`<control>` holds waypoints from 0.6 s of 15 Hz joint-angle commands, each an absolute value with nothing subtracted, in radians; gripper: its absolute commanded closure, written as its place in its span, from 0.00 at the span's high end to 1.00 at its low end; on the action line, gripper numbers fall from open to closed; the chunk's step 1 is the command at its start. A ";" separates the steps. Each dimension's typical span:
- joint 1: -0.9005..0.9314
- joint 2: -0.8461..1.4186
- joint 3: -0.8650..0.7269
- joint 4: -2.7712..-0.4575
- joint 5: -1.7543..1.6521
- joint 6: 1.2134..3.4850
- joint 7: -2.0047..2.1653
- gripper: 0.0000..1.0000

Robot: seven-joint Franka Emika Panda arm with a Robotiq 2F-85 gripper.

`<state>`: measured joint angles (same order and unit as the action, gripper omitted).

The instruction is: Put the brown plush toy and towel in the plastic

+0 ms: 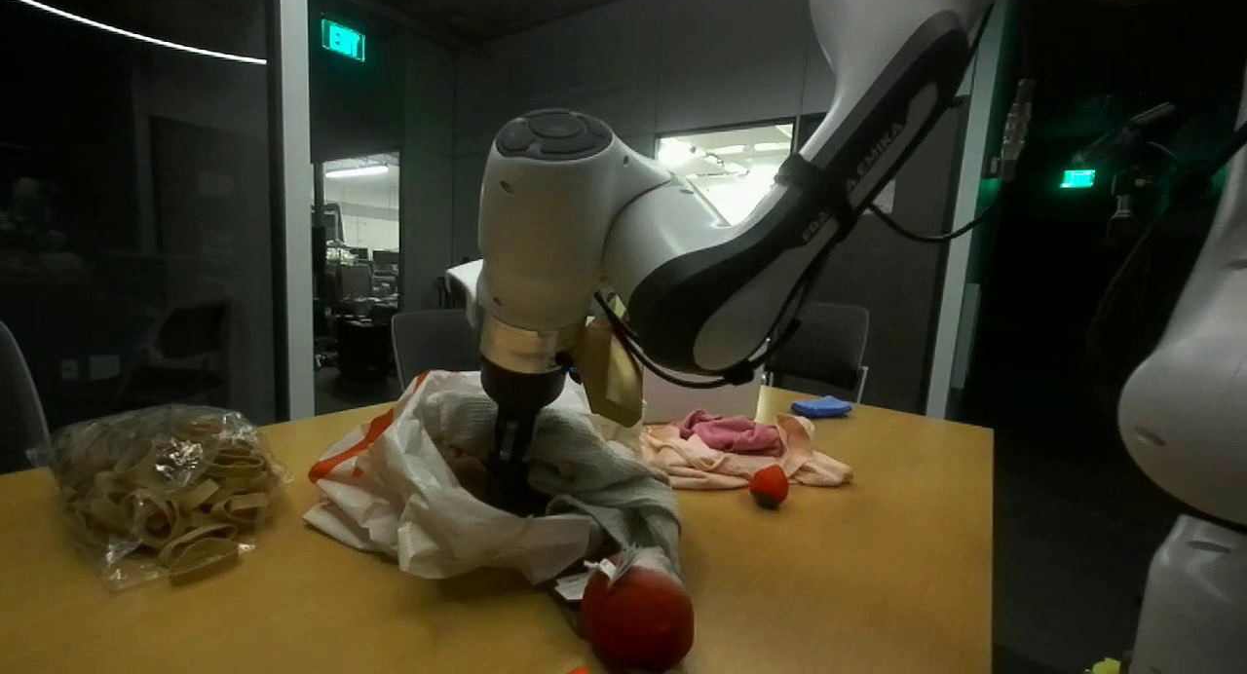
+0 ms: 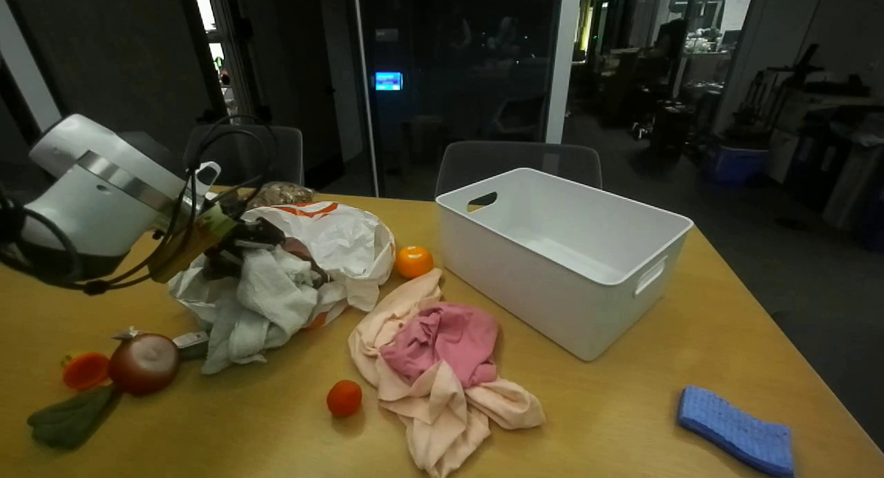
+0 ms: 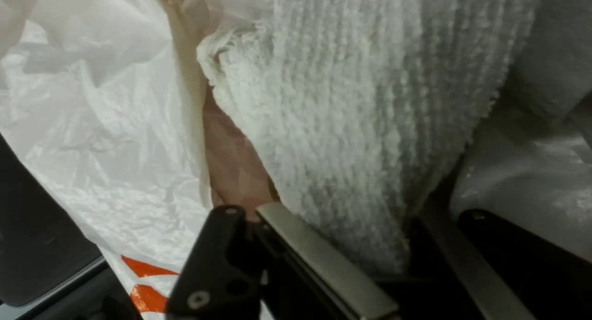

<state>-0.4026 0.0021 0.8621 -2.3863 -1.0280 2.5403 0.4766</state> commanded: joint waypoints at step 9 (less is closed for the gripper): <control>-0.097 0.117 0.561 -2.349 -0.851 2.505 0.366 0.56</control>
